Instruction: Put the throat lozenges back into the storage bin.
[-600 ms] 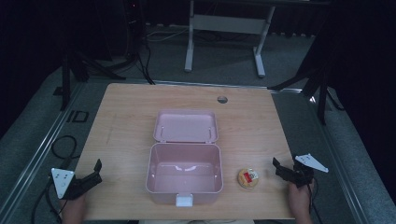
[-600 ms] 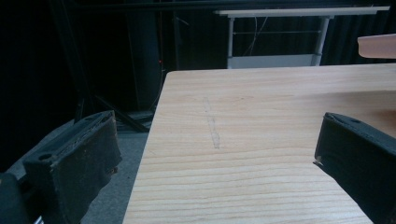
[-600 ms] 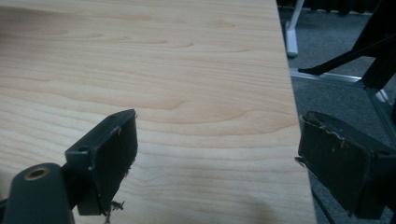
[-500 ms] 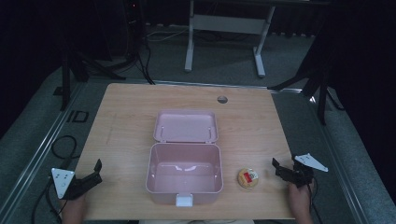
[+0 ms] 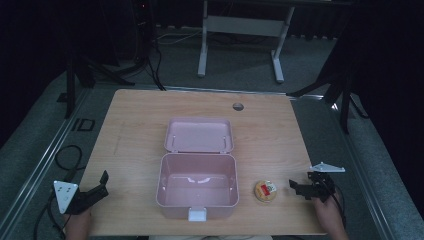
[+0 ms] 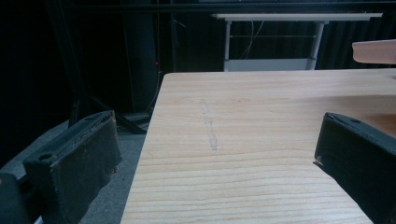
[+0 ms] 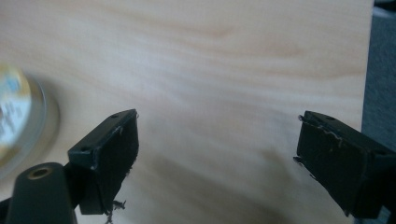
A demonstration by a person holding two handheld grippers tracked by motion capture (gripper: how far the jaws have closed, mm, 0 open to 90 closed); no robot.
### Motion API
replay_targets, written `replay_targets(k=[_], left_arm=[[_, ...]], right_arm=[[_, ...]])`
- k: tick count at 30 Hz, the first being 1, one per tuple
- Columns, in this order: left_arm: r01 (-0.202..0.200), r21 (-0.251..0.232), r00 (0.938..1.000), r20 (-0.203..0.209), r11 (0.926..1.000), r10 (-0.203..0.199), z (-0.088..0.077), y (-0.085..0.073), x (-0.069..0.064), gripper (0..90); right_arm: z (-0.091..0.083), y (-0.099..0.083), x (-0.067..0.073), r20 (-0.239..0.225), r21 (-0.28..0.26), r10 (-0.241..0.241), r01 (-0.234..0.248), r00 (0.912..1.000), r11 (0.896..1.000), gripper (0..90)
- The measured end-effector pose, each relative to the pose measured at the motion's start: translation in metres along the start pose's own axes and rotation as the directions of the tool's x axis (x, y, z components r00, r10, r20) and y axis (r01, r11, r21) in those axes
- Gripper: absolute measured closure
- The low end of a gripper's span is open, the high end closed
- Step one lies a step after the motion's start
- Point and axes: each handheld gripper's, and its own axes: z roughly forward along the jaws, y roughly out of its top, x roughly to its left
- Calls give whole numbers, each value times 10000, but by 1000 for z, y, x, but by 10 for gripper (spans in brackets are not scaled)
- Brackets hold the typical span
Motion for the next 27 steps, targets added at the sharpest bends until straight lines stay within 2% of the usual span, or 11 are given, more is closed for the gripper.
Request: replay_targets(k=[5,8,11,14,17,19,20,21,23,26,27], left_arm=[[-8,7,10000,7,10000,8,0,0,0,4],[-9,10,10000,11,10000,9,0,0,0,4],[-22,11,10000,22,10000,22,0,0,0,4],[-8,6,10000,26,10000,8,0,0,0,4],[-18,11,10000,34,10000,18,0,0,0,4],[-26,14,10000,42,10000,26,0,0,0,4],[-23,12,10000,44,10000,23,0,0,0,4],[-20,11,10000,48,10000,20,0,0,0,4],[-22,12,10000,46,10000,22,0,0,0,4],[-23,13,10000,49,10000,23,0,0,0,4],[-37,19,10000,57,10000,37,0,0,0,4]], right_arm=[[-6,3,-2,-256,651,-423,439,9988,9969,125],[-10,4,-1,-438,1223,-846,894,9955,9885,126],[-12,6,2,-646,1783,-1407,1501,9880,9725,127],[-15,9,5,-919,2410,-1885,2055,9778,9485,127],[-16,12,9,-1319,3131,-2396,2697,9619,9106,127],[-16,14,13,-1602,3648,-2724,3133,9488,8768,127],[-16,15,15,-1681,3961,-2977,3409,9397,8525,129],[-17,16,16,-1787,4142,-3130,3599,9328,8360,129],[-17,18,19,-2041,4499,-3312,3887,9212,8040,134],[-19,22,24,-2166,5047,-3768,4337,9006,7465,134],[-20,24,25,-2310,5247,-3761,4404,8973,7285,134]])
